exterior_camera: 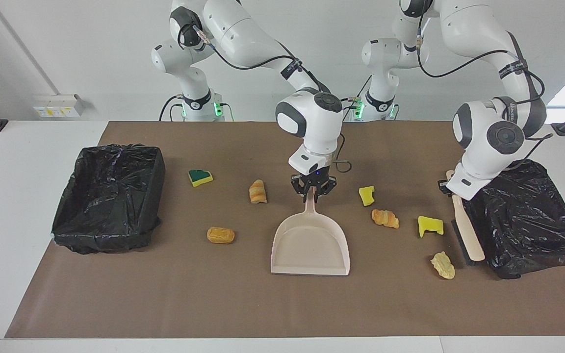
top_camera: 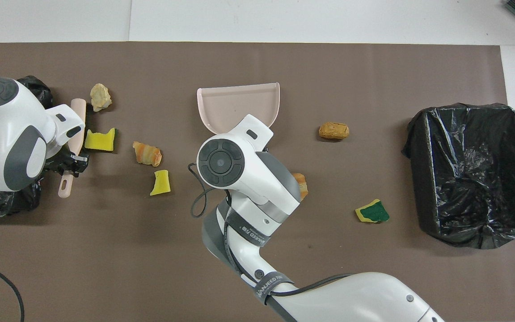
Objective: Sweep and dump trash in bin
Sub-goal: 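Sweep the debris toward the dustpan with the left gripper while the right gripper holds it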
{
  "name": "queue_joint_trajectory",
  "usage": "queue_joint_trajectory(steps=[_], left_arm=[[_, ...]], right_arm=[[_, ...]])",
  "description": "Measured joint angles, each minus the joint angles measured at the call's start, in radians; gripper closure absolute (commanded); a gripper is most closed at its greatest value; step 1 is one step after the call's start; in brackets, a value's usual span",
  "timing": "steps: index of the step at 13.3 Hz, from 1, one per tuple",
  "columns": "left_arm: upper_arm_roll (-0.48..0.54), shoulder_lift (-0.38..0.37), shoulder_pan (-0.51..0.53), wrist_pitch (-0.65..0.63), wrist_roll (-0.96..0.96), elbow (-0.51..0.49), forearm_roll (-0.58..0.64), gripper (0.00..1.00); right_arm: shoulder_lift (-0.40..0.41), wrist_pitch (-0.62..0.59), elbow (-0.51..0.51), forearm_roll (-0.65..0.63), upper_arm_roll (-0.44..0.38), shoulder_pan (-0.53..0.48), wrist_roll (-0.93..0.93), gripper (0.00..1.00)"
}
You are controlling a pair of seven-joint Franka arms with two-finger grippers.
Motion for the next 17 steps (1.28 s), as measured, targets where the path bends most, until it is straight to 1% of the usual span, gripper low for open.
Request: queue_joint_trajectory(steps=[1,3,4,6,8,10,12,13,15,17], left_arm=[[-0.033,-0.01,-0.001,-0.01,-0.042,-0.011,-0.004,1.0],[-0.101,-0.031,-0.005,-0.045,-0.105,-0.035,-0.044,1.0],[-0.137,-0.042,-0.008,-0.072,-0.14,-0.041,-0.062,1.0],[-0.205,-0.065,-0.014,-0.123,-0.208,-0.045,-0.076,1.0],[-0.225,-0.11,-0.015,-0.179,-0.217,-0.043,-0.094,1.0],[-0.203,-0.165,-0.01,-0.182,-0.19,-0.039,-0.096,1.0],[-0.137,-0.183,-0.007,-0.123,-0.149,-0.031,-0.096,1.0],[-0.094,-0.177,-0.001,-0.073,-0.118,-0.031,-0.096,1.0],[-0.028,-0.142,0.019,0.03,-0.066,-0.032,-0.095,1.0],[0.001,-0.086,0.029,0.126,-0.051,-0.032,-0.084,1.0]], right_arm=[[-0.016,-0.014,-0.003,0.005,0.001,-0.021,-0.098,1.0],[-0.05,-0.046,-0.015,0.07,0.002,-0.069,-0.295,1.0],[-0.074,-0.055,-0.031,0.107,0.002,-0.095,-0.412,1.0],[-0.118,-0.059,-0.075,0.141,0.002,-0.135,-0.642,1.0],[-0.137,-0.06,-0.113,0.146,0.003,-0.15,-0.831,1.0],[-0.143,-0.06,-0.147,0.149,0.003,-0.174,-1.021,1.0],[-0.146,-0.059,-0.174,0.17,0.003,-0.195,-1.19,1.0],[-0.15,-0.058,-0.183,0.177,0.003,-0.198,-1.259,1.0],[-0.164,-0.057,-0.204,0.18,0.006,-0.197,-1.39,1.0],[-0.181,-0.052,-0.233,0.182,0.01,-0.194,-1.498,1.0]])
